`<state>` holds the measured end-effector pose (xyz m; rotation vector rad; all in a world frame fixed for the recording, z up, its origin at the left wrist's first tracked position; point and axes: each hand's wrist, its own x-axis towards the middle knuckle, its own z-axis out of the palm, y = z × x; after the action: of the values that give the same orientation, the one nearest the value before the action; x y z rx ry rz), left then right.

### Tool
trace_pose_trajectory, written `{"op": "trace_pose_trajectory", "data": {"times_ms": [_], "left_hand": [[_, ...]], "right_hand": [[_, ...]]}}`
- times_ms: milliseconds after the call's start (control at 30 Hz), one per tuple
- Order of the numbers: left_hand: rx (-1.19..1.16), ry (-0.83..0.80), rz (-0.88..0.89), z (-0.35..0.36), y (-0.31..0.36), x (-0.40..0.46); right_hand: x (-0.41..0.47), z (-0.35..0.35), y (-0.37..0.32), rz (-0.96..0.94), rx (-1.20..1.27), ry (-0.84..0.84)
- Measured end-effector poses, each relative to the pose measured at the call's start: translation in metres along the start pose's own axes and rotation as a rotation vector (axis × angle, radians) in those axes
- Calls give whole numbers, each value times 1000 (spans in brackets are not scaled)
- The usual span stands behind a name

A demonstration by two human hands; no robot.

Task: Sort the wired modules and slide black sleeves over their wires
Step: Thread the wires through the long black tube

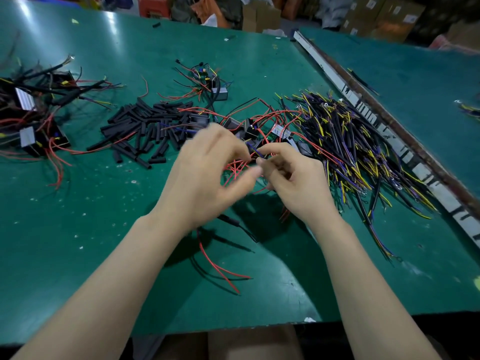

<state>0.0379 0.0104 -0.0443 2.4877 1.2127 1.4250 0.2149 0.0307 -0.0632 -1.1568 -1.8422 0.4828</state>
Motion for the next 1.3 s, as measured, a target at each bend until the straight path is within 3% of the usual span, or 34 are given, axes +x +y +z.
{"op": "trace_pose_trajectory", "data": {"times_ms": [133,200,267,367,533,700,967,1300], "left_hand": [[87,-463,302,-6,5,-12],[181,-582,354,-7,3,-15],[179,-603,391,-7,4,-15],[47,-513,301,-3,6,-13],[-341,-117,-181,-2,-1,-13],[-601,63,-445,-1,-4,-14],[-591,47,-491,1,-1,-16],[-419,171,-467,1,3,-18]], "right_hand": [[0,1,1,29,-34,4],[-1,2,1,33,-83,11],[0,3,2,31,-105,12],[1,3,3,-39,-109,33],[2,3,-3,-91,-120,71],[-1,4,-12,-160,-129,89],[-5,11,-18,-242,-93,140],[-5,15,-24,-258,-68,142]]}}
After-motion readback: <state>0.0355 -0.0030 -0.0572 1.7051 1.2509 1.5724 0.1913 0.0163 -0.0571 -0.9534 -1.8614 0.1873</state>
